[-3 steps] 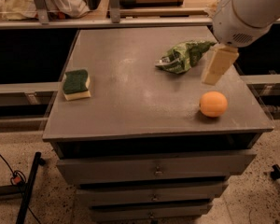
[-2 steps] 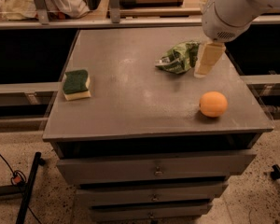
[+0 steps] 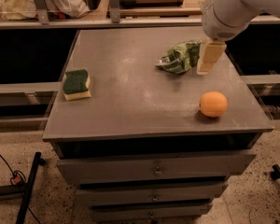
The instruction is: Move green jalapeno chip bag near sponge
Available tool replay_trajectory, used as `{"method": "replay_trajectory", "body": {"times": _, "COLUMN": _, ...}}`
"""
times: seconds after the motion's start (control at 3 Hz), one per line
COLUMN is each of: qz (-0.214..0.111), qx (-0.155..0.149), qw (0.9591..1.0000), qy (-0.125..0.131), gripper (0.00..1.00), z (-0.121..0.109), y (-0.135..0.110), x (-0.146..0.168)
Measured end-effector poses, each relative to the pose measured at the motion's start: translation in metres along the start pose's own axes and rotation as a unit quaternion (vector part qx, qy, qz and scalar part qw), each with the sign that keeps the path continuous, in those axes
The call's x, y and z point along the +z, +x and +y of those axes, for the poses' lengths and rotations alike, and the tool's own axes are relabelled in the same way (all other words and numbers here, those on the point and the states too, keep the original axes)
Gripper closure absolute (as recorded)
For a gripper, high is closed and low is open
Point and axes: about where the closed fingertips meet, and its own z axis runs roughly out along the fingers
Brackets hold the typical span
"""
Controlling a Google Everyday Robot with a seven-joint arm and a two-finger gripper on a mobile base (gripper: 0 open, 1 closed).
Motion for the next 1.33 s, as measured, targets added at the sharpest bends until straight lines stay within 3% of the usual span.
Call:
{"method": "replay_trajectory", "body": {"times": 0.33, "qz": -0.002, "qx": -0.033, "qw": 0.9993, "qy": 0.020, "gripper": 0.00, "z": -0.022, "y": 0.018, "x": 0.024}}
{"method": "replay_trajectory", "body": {"times": 0.67, "qz": -0.022, "qx": -0.078, "qw": 0.9967, "qy": 0.008, "gripper": 0.00, "z": -0.044, "y": 0.033, "x": 0.058}}
{"method": "replay_trajectory", "body": {"times": 1.0, "qz": -0.047, "qx": -0.111, "qw": 0.9926, "qy": -0.015, "gripper": 0.00, "z": -0.056, "y": 0.042, "x": 0.091}}
{"method": "replay_trajectory", "body": {"times": 1.33, "qz": -0.067, "qx": -0.131, "qw": 0.9877, "qy": -0.053, "gripper": 0.00, "z": -0.052, "y": 0.045, "x": 0.121}}
